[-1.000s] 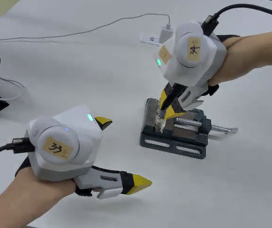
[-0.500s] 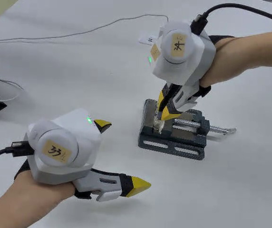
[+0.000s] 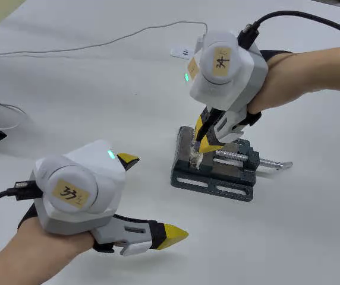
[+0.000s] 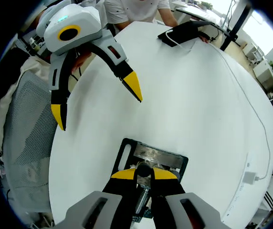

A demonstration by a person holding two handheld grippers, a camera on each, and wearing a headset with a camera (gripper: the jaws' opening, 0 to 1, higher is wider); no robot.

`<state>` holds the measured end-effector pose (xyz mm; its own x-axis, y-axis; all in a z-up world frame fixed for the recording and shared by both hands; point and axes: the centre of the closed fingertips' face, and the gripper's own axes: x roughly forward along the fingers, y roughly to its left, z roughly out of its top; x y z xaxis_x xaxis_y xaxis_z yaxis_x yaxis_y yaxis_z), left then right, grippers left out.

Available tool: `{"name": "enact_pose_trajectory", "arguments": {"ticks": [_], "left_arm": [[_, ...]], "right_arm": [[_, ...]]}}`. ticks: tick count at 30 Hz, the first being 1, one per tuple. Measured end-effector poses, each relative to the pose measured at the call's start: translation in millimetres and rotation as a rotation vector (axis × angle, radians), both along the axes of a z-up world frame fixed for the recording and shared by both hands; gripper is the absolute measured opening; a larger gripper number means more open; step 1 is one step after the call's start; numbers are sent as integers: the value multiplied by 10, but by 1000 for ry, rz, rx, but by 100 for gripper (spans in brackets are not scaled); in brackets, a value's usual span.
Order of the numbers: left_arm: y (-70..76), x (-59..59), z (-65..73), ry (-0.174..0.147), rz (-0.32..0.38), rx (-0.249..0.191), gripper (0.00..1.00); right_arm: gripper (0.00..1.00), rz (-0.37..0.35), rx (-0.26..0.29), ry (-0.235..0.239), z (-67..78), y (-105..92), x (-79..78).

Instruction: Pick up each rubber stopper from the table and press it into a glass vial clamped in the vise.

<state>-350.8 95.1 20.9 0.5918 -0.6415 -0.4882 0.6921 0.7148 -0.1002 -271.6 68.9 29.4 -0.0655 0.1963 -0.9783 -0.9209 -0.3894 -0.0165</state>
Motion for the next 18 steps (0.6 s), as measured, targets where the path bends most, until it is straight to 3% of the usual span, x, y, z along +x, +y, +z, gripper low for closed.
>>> {"name": "enact_pose_trajectory", "arguments": {"ticks": [18], "left_arm": [[0,-7,-2,5,3,0,86]], "right_arm": [[7,60,7,-19,-14,-15,42]]}}
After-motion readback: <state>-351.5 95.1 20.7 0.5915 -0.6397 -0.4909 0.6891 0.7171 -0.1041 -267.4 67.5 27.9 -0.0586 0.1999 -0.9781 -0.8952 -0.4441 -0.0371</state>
